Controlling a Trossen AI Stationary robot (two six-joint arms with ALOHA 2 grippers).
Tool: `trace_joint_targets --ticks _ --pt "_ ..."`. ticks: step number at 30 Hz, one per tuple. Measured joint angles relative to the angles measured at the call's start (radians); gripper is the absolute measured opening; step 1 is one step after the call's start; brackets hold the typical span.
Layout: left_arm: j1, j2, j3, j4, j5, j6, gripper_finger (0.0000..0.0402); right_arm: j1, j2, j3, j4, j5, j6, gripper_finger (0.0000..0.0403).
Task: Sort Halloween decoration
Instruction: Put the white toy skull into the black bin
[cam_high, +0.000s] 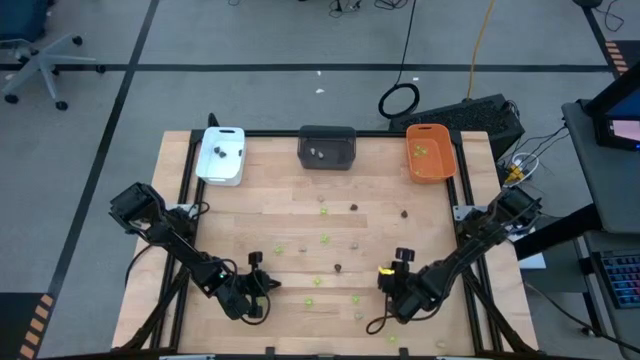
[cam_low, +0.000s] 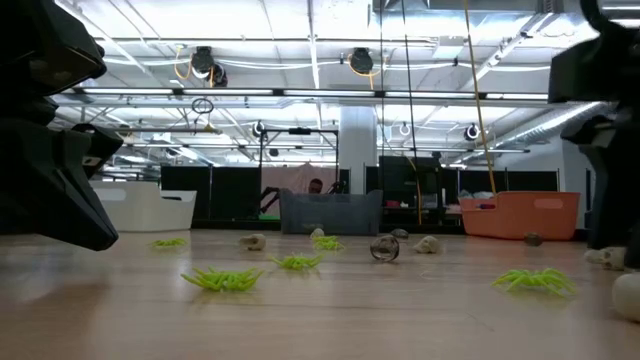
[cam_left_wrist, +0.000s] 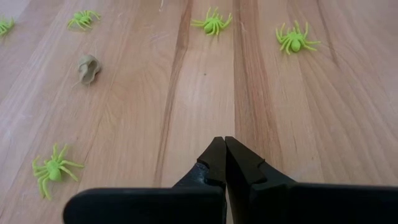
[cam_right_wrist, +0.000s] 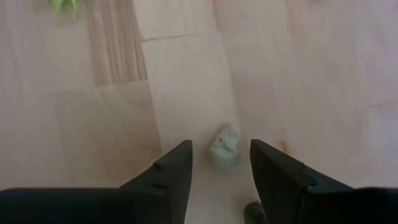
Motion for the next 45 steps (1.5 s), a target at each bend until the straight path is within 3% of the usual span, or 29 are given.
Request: trace_joint_targets --ticks 8,19,33,45 --pt "0.000 0.000 0.000 0.000 0.000 0.000 0.0001 -0.025 -0.005 -0.046 0.066 -0.027 0.003 0.0123" --pt "0.000 0.000 0.000 0.000 0.000 0.000 0.0001 -0.025 -0.002 -0.049 0.068 -0.015 -0.014 0.0012" --pt "0.000 0.000 0.000 0.000 0.000 0.000 0.0001 -0.026 0.004 -0.054 0.175 0.065 -0.097 0.0015" --pt "0.000 0.000 0.000 0.000 0.000 0.000 0.0001 -0.024 0.006 -0.052 0.352 0.288 -0.243 0.0015"
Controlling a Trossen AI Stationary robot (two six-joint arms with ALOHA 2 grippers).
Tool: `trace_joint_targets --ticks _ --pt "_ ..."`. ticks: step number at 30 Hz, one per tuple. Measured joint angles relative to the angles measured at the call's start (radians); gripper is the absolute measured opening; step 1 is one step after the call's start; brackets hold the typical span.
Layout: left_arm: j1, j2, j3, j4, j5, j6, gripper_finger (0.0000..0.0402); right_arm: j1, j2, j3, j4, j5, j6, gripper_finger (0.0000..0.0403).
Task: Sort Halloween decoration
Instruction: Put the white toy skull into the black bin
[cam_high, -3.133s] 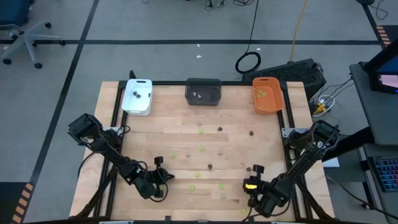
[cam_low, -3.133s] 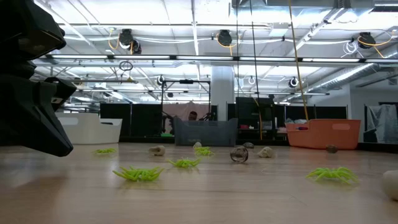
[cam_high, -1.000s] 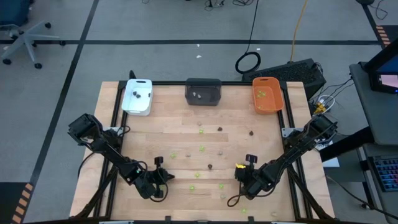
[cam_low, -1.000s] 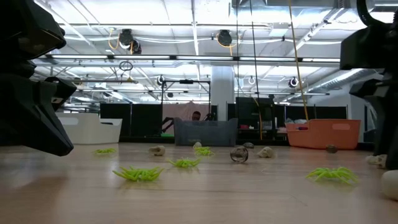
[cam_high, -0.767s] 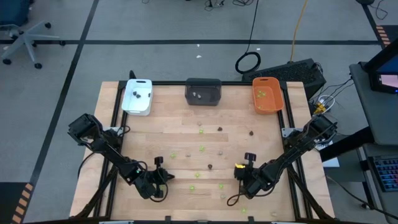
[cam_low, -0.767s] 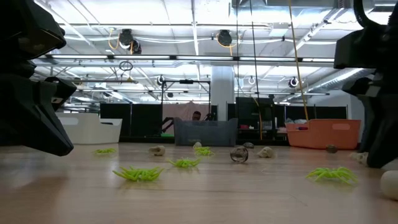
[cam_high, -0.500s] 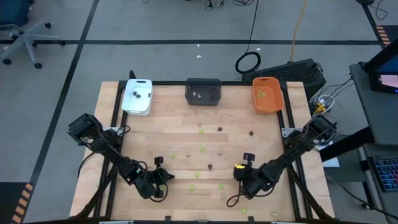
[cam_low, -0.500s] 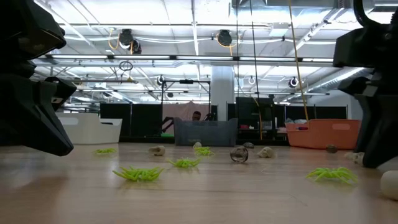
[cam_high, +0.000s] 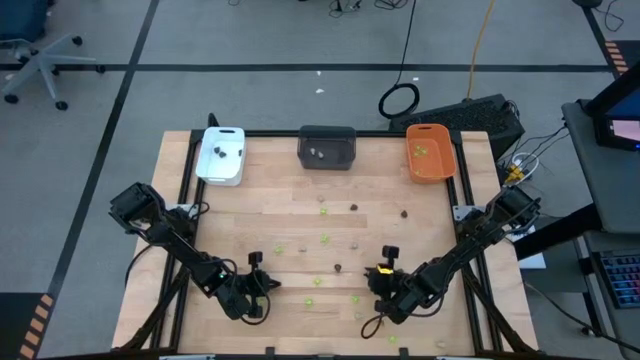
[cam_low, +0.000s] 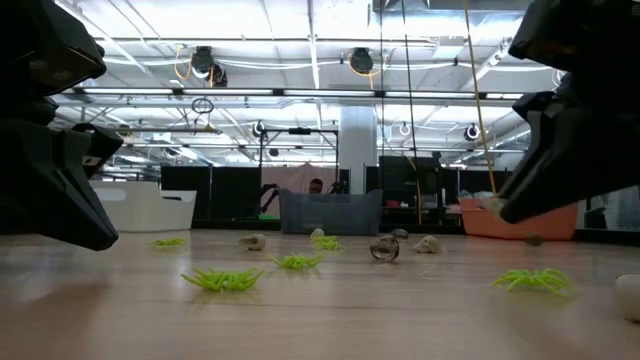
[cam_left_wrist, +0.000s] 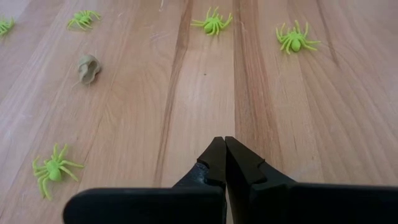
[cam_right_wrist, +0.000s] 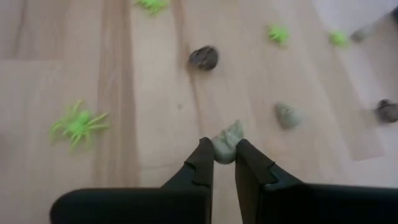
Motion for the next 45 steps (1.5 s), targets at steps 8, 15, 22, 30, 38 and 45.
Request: trace_joint_targets --ticks 8,15,22,30,38,45 --pt "0.000 0.000 0.000 0.015 0.000 0.001 0.0001 0.000 0.000 0.000 0.049 0.140 -0.077 0.0015" --pt "0.000 0.000 0.000 0.016 0.000 0.001 0.0001 0.000 0.000 0.002 0.206 0.161 -0.311 0.0015" --pt "0.000 0.000 0.000 0.016 0.000 0.000 0.0001 -0.009 -0.001 0.002 0.233 0.161 -0.407 0.0015" --pt "0.000 0.000 0.000 0.016 -0.001 0.032 0.0001 -0.025 -0.002 0.002 0.270 0.160 -0.534 0.0015" --pt "0.000 0.000 0.000 0.018 -0.061 0.062 0.0001 -0.075 -0.002 0.002 0.269 0.156 -0.509 0.0013" --pt "0.009 0.000 0.000 0.017 -0.119 0.087 0.0001 -0.153 -0.002 0.002 0.261 0.012 -0.425 0.0003"
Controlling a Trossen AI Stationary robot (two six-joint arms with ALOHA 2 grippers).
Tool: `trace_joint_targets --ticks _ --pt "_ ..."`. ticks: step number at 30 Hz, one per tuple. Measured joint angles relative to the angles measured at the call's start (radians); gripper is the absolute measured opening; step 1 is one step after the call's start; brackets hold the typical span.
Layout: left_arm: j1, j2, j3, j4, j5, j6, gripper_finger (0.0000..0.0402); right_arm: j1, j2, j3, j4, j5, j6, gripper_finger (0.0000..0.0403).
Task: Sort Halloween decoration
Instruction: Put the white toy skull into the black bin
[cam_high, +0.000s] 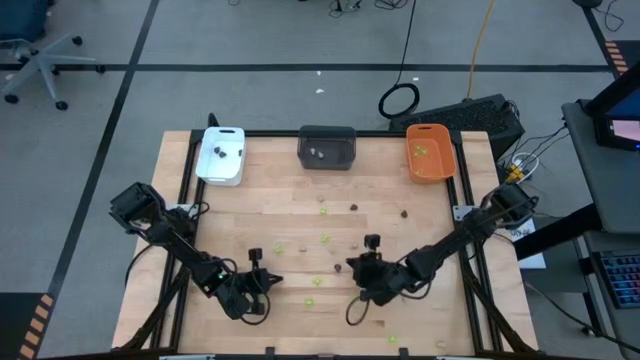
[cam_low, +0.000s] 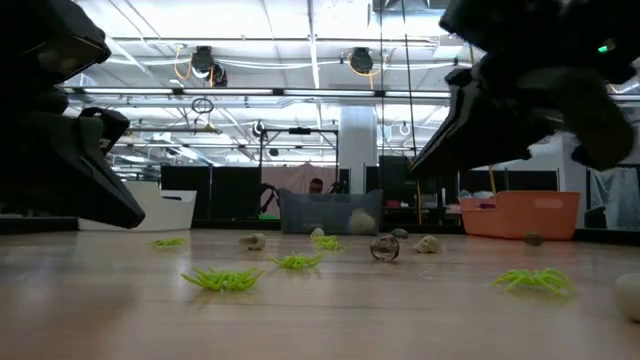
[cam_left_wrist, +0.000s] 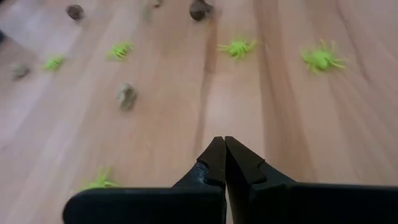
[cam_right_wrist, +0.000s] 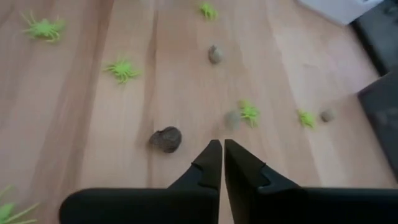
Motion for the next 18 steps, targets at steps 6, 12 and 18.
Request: trace_joint_targets --ticks 6,12,18 --pt "0.051 0.000 0.000 0.009 -0.017 -0.004 0.0001 -0.073 0.000 0.000 0.003 -0.041 0.023 0.0010" --pt "0.127 0.000 0.003 0.034 -0.017 0.026 0.0001 -0.171 0.000 0.000 0.008 -0.156 0.038 0.0030" --pt "0.210 -0.043 0.035 -0.030 -0.017 0.041 0.0001 -0.247 0.000 0.000 0.030 -0.268 -0.051 0.0054"
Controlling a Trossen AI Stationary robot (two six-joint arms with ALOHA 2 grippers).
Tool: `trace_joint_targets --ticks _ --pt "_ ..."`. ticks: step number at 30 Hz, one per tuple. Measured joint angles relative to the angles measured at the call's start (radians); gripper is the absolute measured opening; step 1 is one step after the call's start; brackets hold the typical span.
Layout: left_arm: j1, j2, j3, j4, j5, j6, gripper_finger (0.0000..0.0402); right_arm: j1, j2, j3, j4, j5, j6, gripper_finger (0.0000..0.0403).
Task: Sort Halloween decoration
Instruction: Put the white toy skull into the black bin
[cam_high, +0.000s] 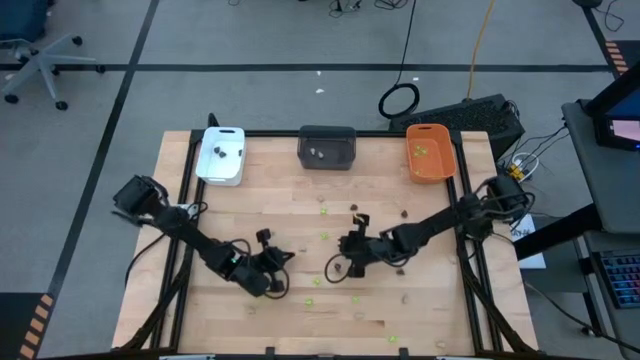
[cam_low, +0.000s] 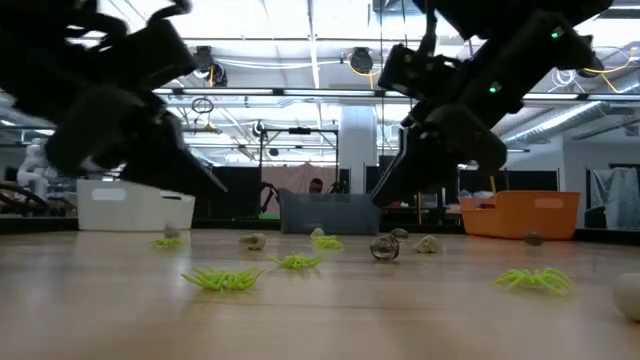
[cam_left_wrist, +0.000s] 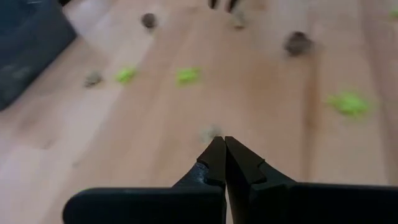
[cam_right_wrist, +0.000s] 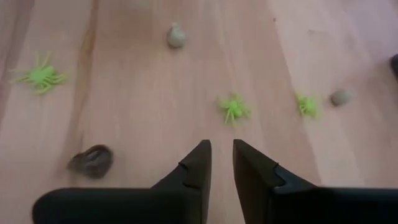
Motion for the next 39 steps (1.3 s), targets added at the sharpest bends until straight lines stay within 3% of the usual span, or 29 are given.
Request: trace_joint_targets --ticks 7,11,14,22,33,39 --pt "0.093 -0.264 0.029 -0.461 0.049 -0.222 0.0009 -0.020 0.000 0.000 0.071 -0.008 -0.094 0.0068" --pt "0.140 -0.401 0.030 -0.704 0.162 -0.348 0.0049 -0.020 0.000 0.000 0.145 -0.009 -0.144 0.0068" --pt "0.139 -0.437 0.030 -0.812 0.191 -0.371 0.0090 -0.019 0.000 0.000 0.180 -0.015 -0.168 0.0068" --pt "0.125 -0.378 -0.030 -0.774 0.212 -0.277 0.0157 -0.019 0.019 -0.007 0.253 -0.108 -0.224 0.0068" --pt "0.130 -0.346 -0.114 -0.756 0.207 -0.218 0.0162 -0.018 0.056 -0.008 0.301 -0.116 -0.253 0.0068" --pt "0.185 -0.346 -0.149 -0.655 0.219 -0.061 0.0162 -0.019 0.061 -0.007 0.349 -0.115 -0.283 0.0068"
